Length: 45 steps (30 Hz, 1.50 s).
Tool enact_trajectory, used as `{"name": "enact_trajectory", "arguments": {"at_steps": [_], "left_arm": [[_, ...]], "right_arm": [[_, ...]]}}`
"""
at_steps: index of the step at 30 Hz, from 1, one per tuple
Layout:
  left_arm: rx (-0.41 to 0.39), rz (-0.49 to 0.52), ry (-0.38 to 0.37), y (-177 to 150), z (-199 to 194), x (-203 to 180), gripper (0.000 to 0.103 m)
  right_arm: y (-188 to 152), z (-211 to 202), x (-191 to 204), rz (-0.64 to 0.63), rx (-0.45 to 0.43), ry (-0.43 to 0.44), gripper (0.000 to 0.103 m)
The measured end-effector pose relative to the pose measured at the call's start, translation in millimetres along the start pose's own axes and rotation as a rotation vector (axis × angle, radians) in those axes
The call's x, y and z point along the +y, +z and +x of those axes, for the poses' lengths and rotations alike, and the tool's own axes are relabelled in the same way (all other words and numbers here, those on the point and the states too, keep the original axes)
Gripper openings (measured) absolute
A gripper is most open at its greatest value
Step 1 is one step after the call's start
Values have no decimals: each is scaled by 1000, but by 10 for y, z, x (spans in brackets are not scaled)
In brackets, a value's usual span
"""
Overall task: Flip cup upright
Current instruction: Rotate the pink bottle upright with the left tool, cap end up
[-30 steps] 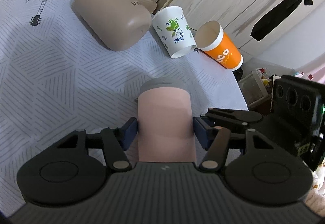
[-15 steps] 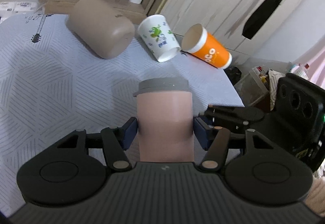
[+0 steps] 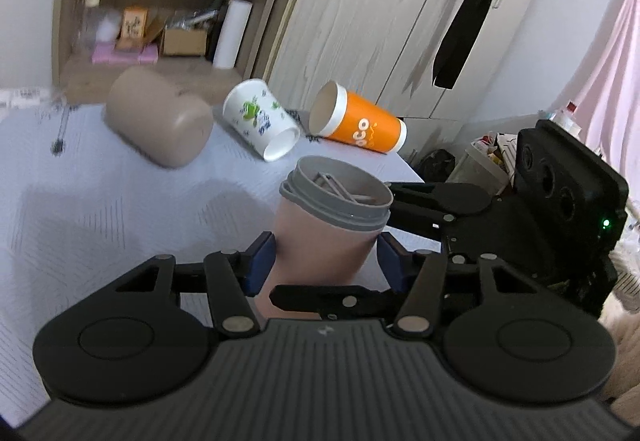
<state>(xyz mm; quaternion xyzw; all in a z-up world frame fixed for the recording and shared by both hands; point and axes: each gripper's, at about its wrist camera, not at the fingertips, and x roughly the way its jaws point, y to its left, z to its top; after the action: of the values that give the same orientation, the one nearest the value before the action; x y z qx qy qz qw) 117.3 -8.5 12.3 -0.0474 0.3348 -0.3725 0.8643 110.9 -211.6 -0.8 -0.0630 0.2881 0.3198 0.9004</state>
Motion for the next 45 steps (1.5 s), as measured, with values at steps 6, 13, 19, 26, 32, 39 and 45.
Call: {"name": "enact_trajectory", "arguments": {"at_steps": [6,13,19,26,32,39,45], "left_arm": [[-66,46,30,-6,48,-5,55],[-133,56,60,5,149,74,55],[-146,9,56,48,295,208,55],[-157,-28,48,82,341,266,55],[-159,-19,58,65,341,241,57],[-171,-15,47,69,299,204,65],[-157,3,65,38,283,168,70]], "right_arm": [[1,52,22,-97,-48,-76,71],[30,203,-29,-213,-97,-128,71],[64,346,-97,-232,-75,-159,72],[91,370,-147,-206,-71,-149,73],[47,358,-80,-230,-76,-165,76],[27,348,-56,-228,-73,-169,84],[18,306,-145,-180,-72,-171,84]]}}
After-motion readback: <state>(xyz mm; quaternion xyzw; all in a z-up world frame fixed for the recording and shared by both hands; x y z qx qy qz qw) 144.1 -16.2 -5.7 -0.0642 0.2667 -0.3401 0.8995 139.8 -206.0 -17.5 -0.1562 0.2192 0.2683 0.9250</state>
